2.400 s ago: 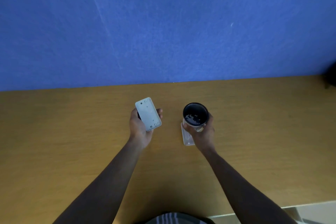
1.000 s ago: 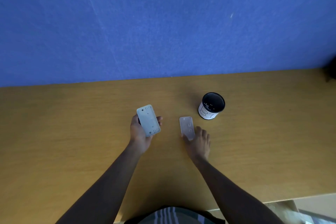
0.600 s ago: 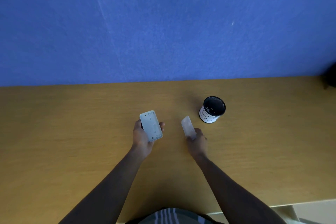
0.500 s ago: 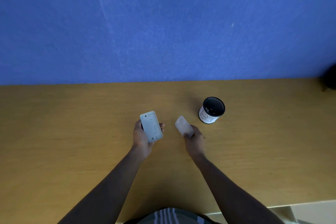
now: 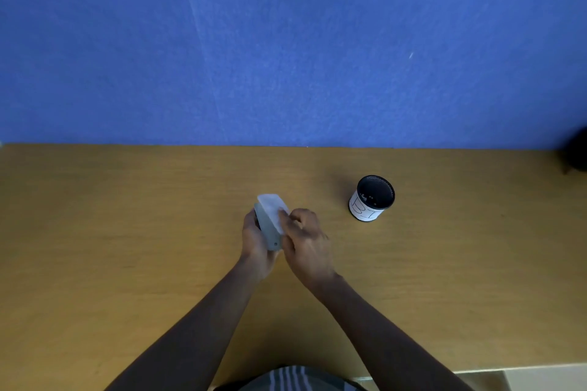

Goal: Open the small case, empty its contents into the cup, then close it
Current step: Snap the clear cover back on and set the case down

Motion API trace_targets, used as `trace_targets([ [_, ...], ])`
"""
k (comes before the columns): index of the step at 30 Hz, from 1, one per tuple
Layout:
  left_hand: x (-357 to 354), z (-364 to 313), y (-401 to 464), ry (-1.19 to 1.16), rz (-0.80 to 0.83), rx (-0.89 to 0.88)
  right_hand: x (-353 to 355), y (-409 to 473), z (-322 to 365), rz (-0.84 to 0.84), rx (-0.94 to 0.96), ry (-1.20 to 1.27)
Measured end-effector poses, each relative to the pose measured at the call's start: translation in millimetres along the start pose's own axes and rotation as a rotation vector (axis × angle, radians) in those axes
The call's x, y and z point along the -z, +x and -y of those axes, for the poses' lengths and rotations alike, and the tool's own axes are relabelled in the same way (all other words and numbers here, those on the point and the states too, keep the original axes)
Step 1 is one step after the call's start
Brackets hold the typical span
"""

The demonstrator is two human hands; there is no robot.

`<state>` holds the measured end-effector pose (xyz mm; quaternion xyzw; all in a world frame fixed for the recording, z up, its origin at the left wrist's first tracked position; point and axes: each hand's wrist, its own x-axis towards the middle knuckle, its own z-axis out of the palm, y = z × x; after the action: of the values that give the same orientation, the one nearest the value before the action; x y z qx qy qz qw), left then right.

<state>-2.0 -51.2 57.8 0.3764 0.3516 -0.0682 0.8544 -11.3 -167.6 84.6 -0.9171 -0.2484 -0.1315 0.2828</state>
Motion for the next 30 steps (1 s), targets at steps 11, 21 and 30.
trace_targets([
  [11,6,-1,5,-0.082,0.065,0.054,-5,-8,-4,0.197,0.133,0.132],
  [21,8,-2,5,-0.086,0.151,0.111,-9,-11,-13,0.234,0.213,0.074],
  [30,0,-3,5,-0.082,0.154,0.187,-28,-20,-27,0.087,0.322,-0.079],
])
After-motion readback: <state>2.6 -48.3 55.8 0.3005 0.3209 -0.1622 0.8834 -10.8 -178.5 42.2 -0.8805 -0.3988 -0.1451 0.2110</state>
